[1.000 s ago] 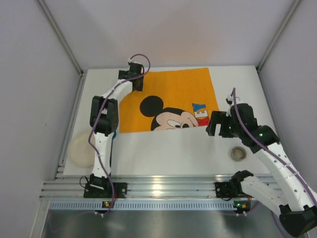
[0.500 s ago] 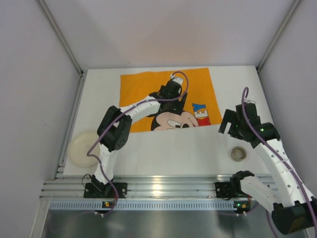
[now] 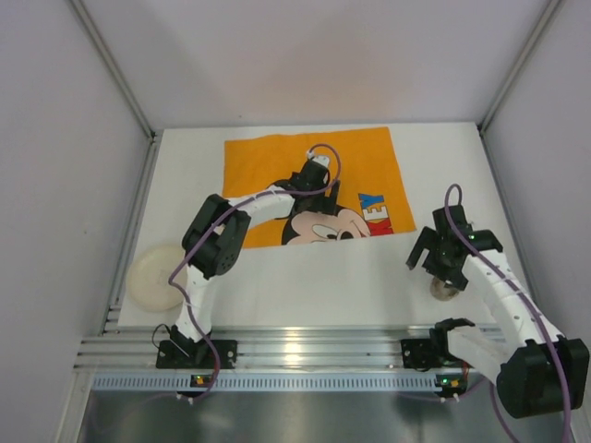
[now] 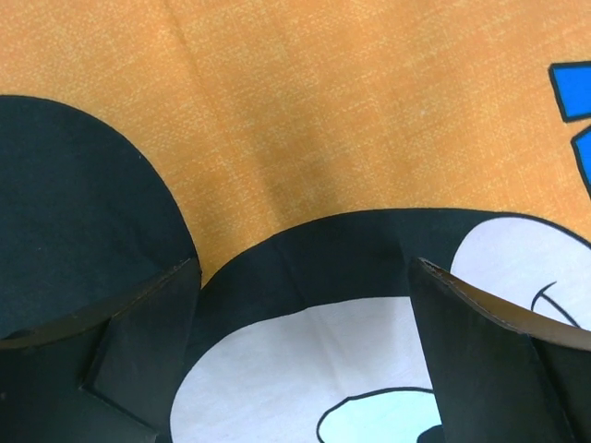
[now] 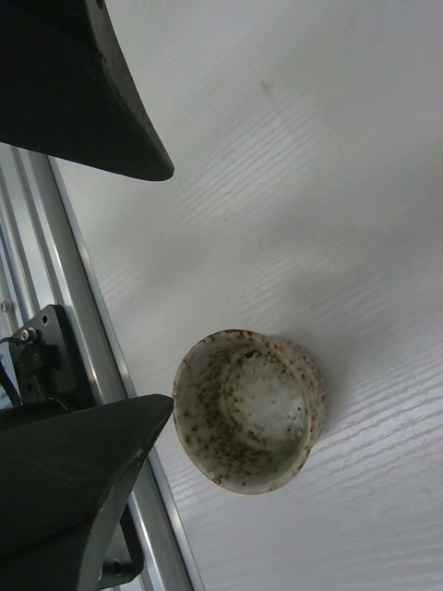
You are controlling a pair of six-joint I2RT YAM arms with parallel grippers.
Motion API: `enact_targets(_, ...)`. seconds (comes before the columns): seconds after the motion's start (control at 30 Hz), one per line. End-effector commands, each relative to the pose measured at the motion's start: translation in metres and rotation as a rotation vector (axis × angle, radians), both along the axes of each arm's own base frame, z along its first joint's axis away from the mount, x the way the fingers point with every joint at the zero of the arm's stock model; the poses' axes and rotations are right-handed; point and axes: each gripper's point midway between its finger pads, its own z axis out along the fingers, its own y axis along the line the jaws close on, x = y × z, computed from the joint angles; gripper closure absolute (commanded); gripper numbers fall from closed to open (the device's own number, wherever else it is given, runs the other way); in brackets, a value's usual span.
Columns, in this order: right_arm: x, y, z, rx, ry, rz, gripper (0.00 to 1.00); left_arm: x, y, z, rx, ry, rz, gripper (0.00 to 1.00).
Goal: Set the dinner table for one person
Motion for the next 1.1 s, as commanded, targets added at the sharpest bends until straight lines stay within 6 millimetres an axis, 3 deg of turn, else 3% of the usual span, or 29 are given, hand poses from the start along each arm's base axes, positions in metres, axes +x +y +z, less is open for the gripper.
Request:
enact_targets(0.0,0.011,0.002,-0.008,0.028,-0.013,-0.062,0.0,-0.083,0.009,-0.056,0.067,0.226,-0.077,0.01)
enact_targets(0.03,0.012,0.003,-0.01,0.031,-0.013,-0.061,0.0,-0.089,0.011,-0.051,0.071,0.218,-0.085,0.01)
enact_targets(0.17,0.006,0.002,-0.024,0.027,0.018,-0.076,0.0,-0.113,0.031,-0.059,0.127,0.233,-0.085,0.01)
enact_targets(0.33,0.01,0.001,-0.033,0.021,0.021,-0.104,0.01,-0.125,0.038,-0.062,0.162,0.218,-0.11,0.01)
enact_targets(0.47,0.018,0.001,-0.043,0.015,0.025,-0.114,0.05,-0.126,0.051,-0.063,0.234,0.183,-0.148,0.01)
enact_targets(0.73,0.036,0.001,-0.052,-0.006,0.047,-0.092,0.13,-0.114,0.067,-0.045,0.354,0.088,-0.226,0.01)
enact_targets(0.9,0.035,0.004,-0.062,0.003,0.074,-0.068,0.31,-0.113,0.06,-0.036,0.354,0.062,-0.267,0.01)
enact_targets(1.07,0.034,0.006,-0.066,0.014,0.078,-0.052,0.65,-0.107,0.058,-0.02,0.366,0.034,-0.263,0.01)
